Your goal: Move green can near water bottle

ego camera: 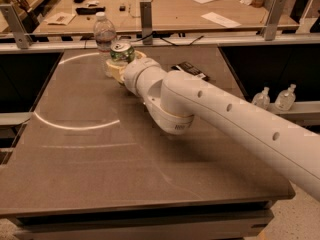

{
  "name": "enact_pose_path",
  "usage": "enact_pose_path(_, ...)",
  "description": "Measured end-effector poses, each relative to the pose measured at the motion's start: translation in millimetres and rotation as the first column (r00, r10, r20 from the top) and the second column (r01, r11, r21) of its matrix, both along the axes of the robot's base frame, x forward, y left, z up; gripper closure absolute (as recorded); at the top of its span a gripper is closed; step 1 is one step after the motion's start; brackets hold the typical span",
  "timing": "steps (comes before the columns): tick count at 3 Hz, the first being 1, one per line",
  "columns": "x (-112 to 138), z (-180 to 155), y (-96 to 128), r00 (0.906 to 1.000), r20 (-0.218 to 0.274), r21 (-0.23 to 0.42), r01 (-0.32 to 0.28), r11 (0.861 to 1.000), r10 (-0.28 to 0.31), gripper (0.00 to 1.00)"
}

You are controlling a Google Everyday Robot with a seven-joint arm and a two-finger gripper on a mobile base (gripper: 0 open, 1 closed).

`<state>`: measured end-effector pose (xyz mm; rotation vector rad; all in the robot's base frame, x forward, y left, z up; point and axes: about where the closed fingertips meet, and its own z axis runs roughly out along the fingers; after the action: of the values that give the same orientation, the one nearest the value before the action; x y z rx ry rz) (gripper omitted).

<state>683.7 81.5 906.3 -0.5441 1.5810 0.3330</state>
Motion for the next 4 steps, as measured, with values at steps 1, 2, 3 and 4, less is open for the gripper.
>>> enact_pose_path(1,10.8,-10.5,6.6,0.9991,-0.042,0.016,0.008,1.0,-0.008,1.0)
enact_pose_path(2,21.6,-22.8,9.7,0.9987,-0.049,0.033,0.011,0.999,-0.009,1.0)
enact_pose_path(3,31.8,-30.4,13.2,0.9995,-0.032,0.02,0.0,1.0,0.0,0.81)
enact_pose_path(4,34.6,-32.3,14.6,0.9996,-0.028,0.011,-0.007,1.0,0.007,0.59)
